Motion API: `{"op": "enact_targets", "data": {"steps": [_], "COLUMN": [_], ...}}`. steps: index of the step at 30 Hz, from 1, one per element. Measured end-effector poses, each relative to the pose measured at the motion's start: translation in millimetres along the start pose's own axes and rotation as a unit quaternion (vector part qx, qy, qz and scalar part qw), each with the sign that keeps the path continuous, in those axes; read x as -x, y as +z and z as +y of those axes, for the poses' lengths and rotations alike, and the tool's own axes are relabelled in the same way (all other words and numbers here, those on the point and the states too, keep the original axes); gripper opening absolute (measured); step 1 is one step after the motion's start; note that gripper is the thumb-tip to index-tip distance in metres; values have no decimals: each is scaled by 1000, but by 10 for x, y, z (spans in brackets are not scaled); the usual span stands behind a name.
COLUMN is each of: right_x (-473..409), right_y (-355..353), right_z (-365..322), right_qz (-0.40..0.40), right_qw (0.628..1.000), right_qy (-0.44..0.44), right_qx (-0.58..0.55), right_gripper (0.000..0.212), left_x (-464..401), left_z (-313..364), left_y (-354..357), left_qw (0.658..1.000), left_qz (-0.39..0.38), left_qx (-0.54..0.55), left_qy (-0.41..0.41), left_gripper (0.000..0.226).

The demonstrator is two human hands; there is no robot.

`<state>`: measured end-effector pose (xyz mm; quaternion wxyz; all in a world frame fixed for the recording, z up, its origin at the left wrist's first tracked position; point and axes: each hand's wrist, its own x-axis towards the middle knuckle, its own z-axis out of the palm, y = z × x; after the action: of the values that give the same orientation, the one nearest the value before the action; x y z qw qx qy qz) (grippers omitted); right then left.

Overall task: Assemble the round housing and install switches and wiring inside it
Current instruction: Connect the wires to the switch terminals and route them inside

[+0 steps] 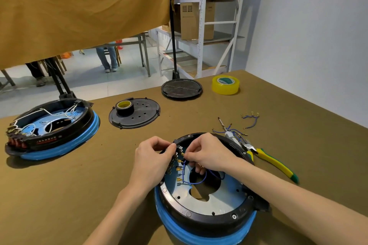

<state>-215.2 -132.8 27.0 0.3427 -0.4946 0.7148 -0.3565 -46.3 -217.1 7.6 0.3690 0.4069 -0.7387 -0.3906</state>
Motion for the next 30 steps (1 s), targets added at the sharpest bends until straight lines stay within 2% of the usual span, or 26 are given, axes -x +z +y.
{"op": "enact_targets", "data": {"steps": [30], "right_x": [-95], "right_y": [49], "right_z": [-9], "right_qz": [-12], "right_qw": [999], "right_qy": [-10], "right_qx": [-35], "right_gripper": [16], "left_x": [2], "left_z": [18], "left_y": [-9], "left_qw": [1000], "left_qz": [-1], "left_qx": [5], "left_qy": [-1], "left_gripper": [14]}}
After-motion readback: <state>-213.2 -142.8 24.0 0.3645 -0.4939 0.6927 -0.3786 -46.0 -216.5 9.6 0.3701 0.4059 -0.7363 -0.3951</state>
